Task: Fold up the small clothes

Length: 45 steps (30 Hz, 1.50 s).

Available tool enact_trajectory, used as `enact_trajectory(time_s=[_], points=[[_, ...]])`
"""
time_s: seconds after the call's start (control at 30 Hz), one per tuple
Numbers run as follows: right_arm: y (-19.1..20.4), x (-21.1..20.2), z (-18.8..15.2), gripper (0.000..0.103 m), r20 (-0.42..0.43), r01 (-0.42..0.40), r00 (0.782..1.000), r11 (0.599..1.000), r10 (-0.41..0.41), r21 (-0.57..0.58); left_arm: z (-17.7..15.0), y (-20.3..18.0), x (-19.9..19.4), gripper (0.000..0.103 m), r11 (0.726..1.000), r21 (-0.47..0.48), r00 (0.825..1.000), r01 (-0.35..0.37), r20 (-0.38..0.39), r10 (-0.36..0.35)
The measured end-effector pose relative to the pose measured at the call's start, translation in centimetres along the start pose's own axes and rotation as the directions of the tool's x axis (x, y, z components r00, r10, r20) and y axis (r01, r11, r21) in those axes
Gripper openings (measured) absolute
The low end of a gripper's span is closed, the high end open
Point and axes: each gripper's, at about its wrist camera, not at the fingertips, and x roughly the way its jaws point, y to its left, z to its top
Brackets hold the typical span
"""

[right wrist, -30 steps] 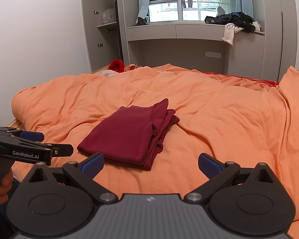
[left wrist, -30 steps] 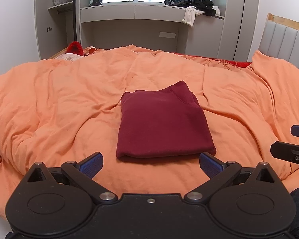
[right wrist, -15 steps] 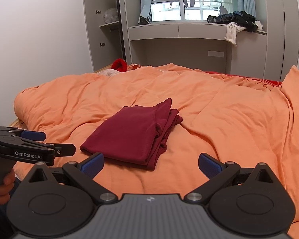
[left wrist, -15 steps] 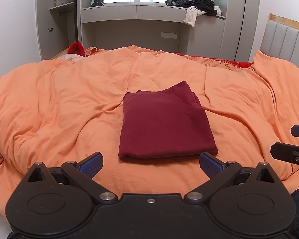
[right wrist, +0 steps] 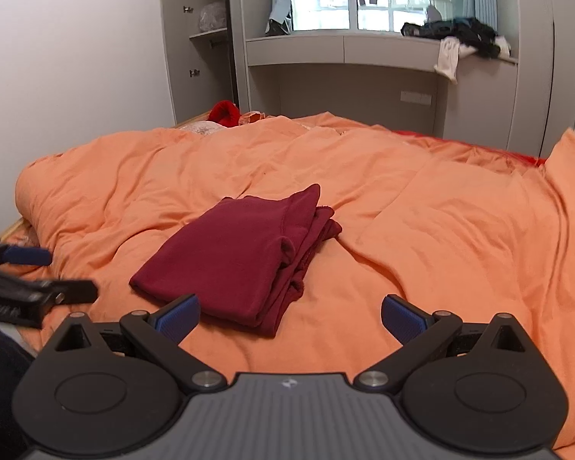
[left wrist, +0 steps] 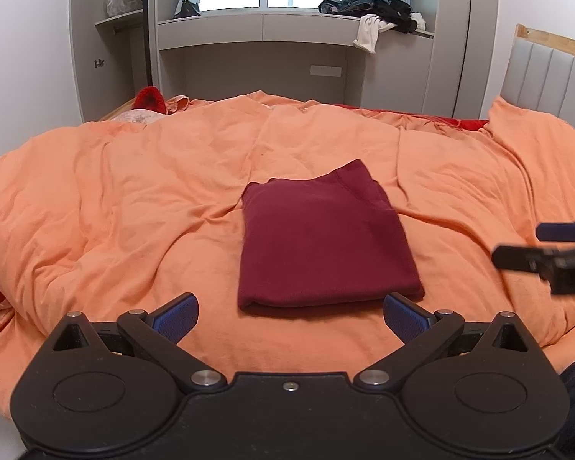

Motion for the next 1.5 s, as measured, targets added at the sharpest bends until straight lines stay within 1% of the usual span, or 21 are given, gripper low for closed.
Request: enact_trajectory(time_s=[0.07, 0.2, 0.3, 0.4, 0.53, 0.63, 0.7, 0.77, 0.8, 0.83, 0.9, 1.0, 1.07, 1.2, 1.27, 1.3, 1.33, 1.37, 1.4, 1.43, 1.5], points=[[-0.4, 1.2, 0.5, 0.103, -0.008, -0.005, 1.0, 1.0, 0.005, 0.016, 0.0, 0.1, 0.0, 0.103, 1.0, -0.007, 1.0, -0.017, -0.001, 0.017], [-0.7, 4.6, 1.8, 0.103, -0.042, -0.072, 0.996, 0.995, 0.075, 0.069, 0.0, 0.4, 0.0, 0.103, 1.0, -0.012, 1.0, -0.018, -0.002, 0.018], [-0.6, 9.0, 3.9, 0.103, -0.051, -0.126, 0.991, 0.992, 0.127, 0.028, 0.0, 0.5, 0.1, 0.103, 1.0, -0.017, 1.0, -0.016, -0.004, 0.016], [-1.4, 14.1, 6.3, 0.102, -0.045, -0.092, 0.995, 0.995, 0.093, 0.032, -0.2, 0.6, -0.2, 0.103, 1.0, -0.01, 1.0, -0.02, 0.004, 0.02], [-3.7, 21.0, 9.8, 0.09, -0.059, -0.136, 0.988, 0.984, 0.143, 0.112, -0.3, 1.5, 0.0, 0.103, 0.999, -0.01, 0.999, -0.032, 0.009, 0.032], [-5.0, 25.4, 11.8, 0.086, -0.088, -0.1, 0.989, 0.981, 0.116, 0.166, -0.3, 2.3, 0.6, 0.103, 0.999, -0.02, 0.999, -0.05, 0.004, 0.05], [-5.4, 27.5, 12.5, 0.083, -0.103, -0.101, 0.987, 0.979, 0.12, 0.18, -0.3, 2.9, 1.1, 0.103, 0.999, -0.024, 0.999, -0.047, -0.004, 0.047], [-5.4, 29.5, 12.8, 0.053, -0.185, -0.13, 0.969, 0.973, 0.166, 0.193, -0.3, 3.3, 1.8, 0.103, 0.999, -0.028, 0.999, -0.045, -0.018, 0.044], [-5.3, 30.2, 12.9, 0.016, -0.23, -0.129, 0.958, 0.974, 0.171, 0.188, -0.3, 3.5, 2.1, 0.103, 0.999, -0.029, 0.999, -0.044, -0.024, 0.044], [-5.1, 30.3, 12.9, 0.015, -0.241, -0.121, 0.957, 0.979, 0.159, 0.166, -0.3, 3.7, 2.4, 0.103, 0.999, -0.031, 0.999, -0.044, -0.028, 0.043], [-5.1, 29.8, 13.0, 0.013, -0.212, -0.135, 0.964, 0.981, 0.163, 0.141, -0.3, 4.1, 2.9, 0.103, 0.998, -0.042, 0.999, -0.036, -0.032, 0.035], [-7.1, 28.9, 13.2, 0.009, -0.125, -0.164, 0.971, 0.949, 0.203, 0.27, -0.3, 4.4, 3.8, 0.103, 0.998, -0.059, 0.999, -0.023, -0.042, 0.02], [-8.7, 29.3, 12.8, 0.009, -0.126, -0.161, 0.969, 0.927, 0.214, 0.339, -0.3, 4.4, 4.2, 0.103, 0.998, -0.058, 0.999, -0.019, -0.048, 0.016], [-10.3, 31.3, 10.7, 0.009, -0.199, -0.148, 0.95, 0.91, 0.239, 0.387, -0.3, 4.2, 4.2, 0.103, 0.999, -0.05, 0.999, -0.013, -0.046, 0.011], [-10.7, 31.1, 10.0, 0.014, -0.172, -0.165, 0.953, 0.903, 0.25, 0.397, -0.2, 4.1, 4.1, 0.103, 0.999, -0.048, 0.999, -0.016, -0.043, 0.014], [-10.9, 30.5, 9.9, 0.033, -0.148, -0.168, 0.958, 0.899, 0.246, 0.404, -0.2, 4.1, 4.0, 0.103, 0.999, -0.047, 0.999, -0.018, -0.041, 0.016], [-11.0, 29.5, 9.9, 0.068, -0.122, -0.166, 0.964, 0.895, 0.235, 0.413, -0.2, 4.1, 4.0, 0.103, 0.999, -0.047, 0.999, -0.02, -0.041, 0.018], [-11.0, 28.0, 9.9, 0.079, -0.075, -0.179, 0.97, 0.891, 0.23, 0.416, -0.2, 4.1, 4.0, 0.103, 0.999, -0.048, 0.999, -0.02, -0.042, 0.018], [-10.8, 26.4, 10.0, 0.08, -0.019, -0.21, 0.971, 0.894, 0.237, 0.396, -0.2, 4.1, 4.0, 0.103, 0.999, -0.048, 0.999, -0.013, -0.04, 0.011], [-10.4, 24.6, 9.9, 0.078, 0.003, -0.227, 0.97, 0.909, 0.241, 0.351, -0.2, 4.2, 4.1, 0.103, 0.999, -0.046, 0.999, -0.003, -0.037, 0.002], [-8.8, 21.0, 9.3, 0.077, -0.005, -0.187, 0.981, 0.95, 0.194, 0.249, 0.0, 4.3, 4.6, 0.103, 0.999, -0.042, 0.999, -0.002, -0.038, 0.001]])
